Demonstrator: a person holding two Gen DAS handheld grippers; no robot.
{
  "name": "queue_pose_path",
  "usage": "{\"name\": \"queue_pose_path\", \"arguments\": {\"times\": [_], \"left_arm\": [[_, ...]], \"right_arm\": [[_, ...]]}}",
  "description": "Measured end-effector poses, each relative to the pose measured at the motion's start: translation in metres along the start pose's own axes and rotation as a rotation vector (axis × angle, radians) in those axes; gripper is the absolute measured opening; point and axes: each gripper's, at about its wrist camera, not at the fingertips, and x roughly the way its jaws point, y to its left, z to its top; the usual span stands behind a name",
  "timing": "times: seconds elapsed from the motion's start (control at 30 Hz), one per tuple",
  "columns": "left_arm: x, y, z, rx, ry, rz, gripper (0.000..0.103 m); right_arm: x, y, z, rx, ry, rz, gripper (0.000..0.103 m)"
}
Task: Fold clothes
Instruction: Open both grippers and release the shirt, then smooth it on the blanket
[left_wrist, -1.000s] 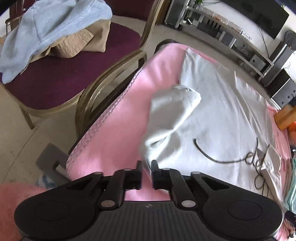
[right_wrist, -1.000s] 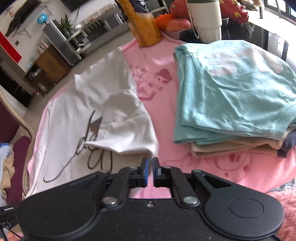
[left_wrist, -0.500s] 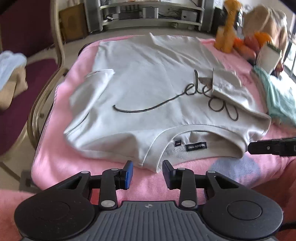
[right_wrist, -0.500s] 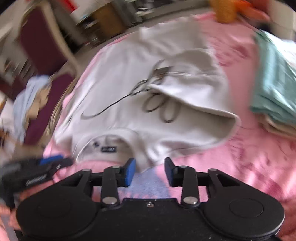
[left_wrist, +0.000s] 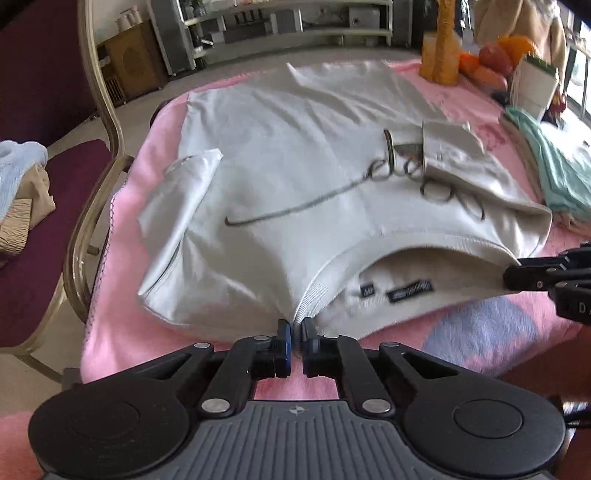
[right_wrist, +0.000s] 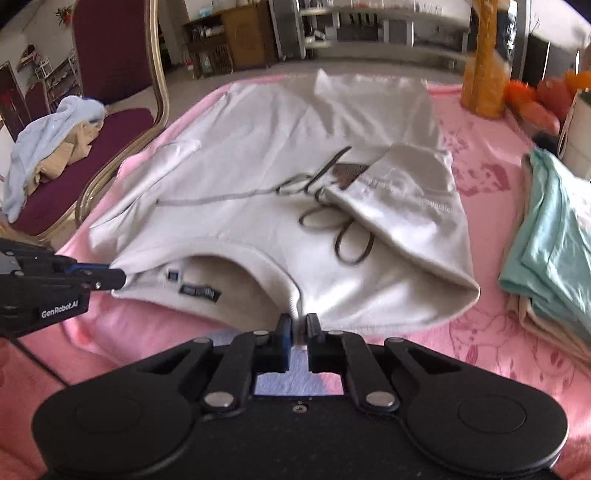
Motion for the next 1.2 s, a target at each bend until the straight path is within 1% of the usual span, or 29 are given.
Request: {"name": "queue_pose_path", "arguments": {"times": [0.07,0.13,0.17,0.2,0.23,0.27,0.33,0.37,0.4,0.43,0.47,0.5,0.53,0.6,0.67,0.73,0.8,0.83,0.87,0.9,0.97,1.0,1.07,1.1,1.13,1.17,1.2], "left_arm": [[0.014,-0.005,-0.002,0.01,0.035,0.009,0.007],[0.014,-0.009,-0.004,0.036,0.017,0.036,0.01],[0.011,-0.007,-0.004,0.034,0.017,0.027,0.017],[0.007,-0.004,-0.004,0.026,0.016,0.012,0.027],[0.003,-0.001,-0.005,0.019,0.015,-0.003,0.03],[-0.003,0.005,-0.004,0.002,0.001,-0.024,0.03],[-0.014,0.019,-0.004,-0.038,-0.037,-0.071,0.03],[-0.018,0.026,-0.002,-0.065,-0.06,-0.086,0.03],[-0.019,0.031,0.0,-0.088,-0.079,-0.087,0.03],[-0.014,0.034,0.004,-0.102,-0.084,-0.057,0.029],[-0.008,0.035,0.009,-0.113,-0.085,-0.017,0.025],[-0.002,0.036,0.013,-0.124,-0.086,0.022,0.016],[0.007,0.034,0.015,-0.114,-0.07,0.042,0.014],[0.025,0.025,0.015,-0.079,-0.027,0.07,0.014],[0.032,0.019,0.008,-0.034,0.029,0.067,0.014],[0.028,0.01,0.003,0.036,0.052,0.088,0.014],[0.021,0.009,0.002,0.07,0.06,0.098,0.014],[0.017,0.01,0.002,0.067,0.068,0.092,0.014],[0.013,0.015,0.002,0.048,0.063,0.076,0.017],[0.008,0.02,0.003,0.025,0.052,0.058,0.025],[0.0,0.03,0.008,-0.022,0.014,0.042,0.026],[-0.003,0.032,0.014,-0.038,-0.002,0.035,0.026],[-0.007,0.034,0.026,-0.066,-0.032,0.019,0.028],[-0.009,0.035,0.032,-0.08,-0.046,0.011,0.031],[-0.011,0.035,0.038,-0.094,-0.061,0.003,0.031],[-0.009,0.035,0.045,-0.1,-0.074,0.002,0.031],[-0.005,0.033,0.048,-0.102,-0.085,0.0,0.032]], "right_arm": [[0.011,0.001,-0.004,-0.018,0.037,-0.016,0.009],[0.018,0.003,-0.008,-0.04,0.053,-0.025,0.012],[0.016,0.004,-0.008,-0.052,0.051,-0.024,0.018],[0.013,0.004,-0.007,-0.058,0.049,-0.022,0.024],[0.009,0.002,-0.005,-0.051,0.047,-0.017,0.036],[0.004,-0.001,-0.003,-0.034,0.034,-0.01,0.038],[-0.006,-0.01,0.003,0.013,-0.01,0.003,0.037],[-0.009,-0.015,0.006,0.041,-0.037,0.003,0.03],[-0.01,-0.02,0.009,0.063,-0.057,-0.005,0.02],[-0.006,-0.023,0.012,0.074,-0.061,-0.017,0.006],[-0.001,-0.026,0.014,0.085,-0.059,-0.023,0.006],[0.006,-0.028,0.016,0.097,-0.046,-0.018,0.006],[0.014,-0.03,0.017,0.109,-0.034,-0.014,0.006],[0.028,-0.032,0.019,0.123,-0.008,-0.009,0.006],[0.033,-0.029,0.014,0.083,0.033,-0.029,0.007],[0.031,-0.026,0.008,0.038,0.068,-0.053,0.007],[0.024,-0.029,0.006,0.046,0.11,-0.095,0.007],[0.02,-0.031,0.006,0.059,0.12,-0.106,0.007],[0.017,-0.034,0.006,0.071,0.13,-0.118,0.007],[0.013,-0.037,0.007,0.085,0.128,-0.123,0.008],[0.0,-0.041,0.013,0.11,0.059,-0.098,0.012],[-0.007,-0.041,0.017,0.115,0.021,-0.083,0.015],[-0.017,-0.041,0.031,0.108,-0.049,-0.053,0.027],[-0.021,-0.04,0.037,0.1,-0.075,-0.039,0.03],[-0.02,-0.039,0.044,0.08,-0.085,-0.031,0.036],[-0.018,-0.037,0.052,0.052,-0.095,-0.029,0.044],[-0.015,-0.034,0.058,0.021,-0.103,-0.031,0.05]]}}
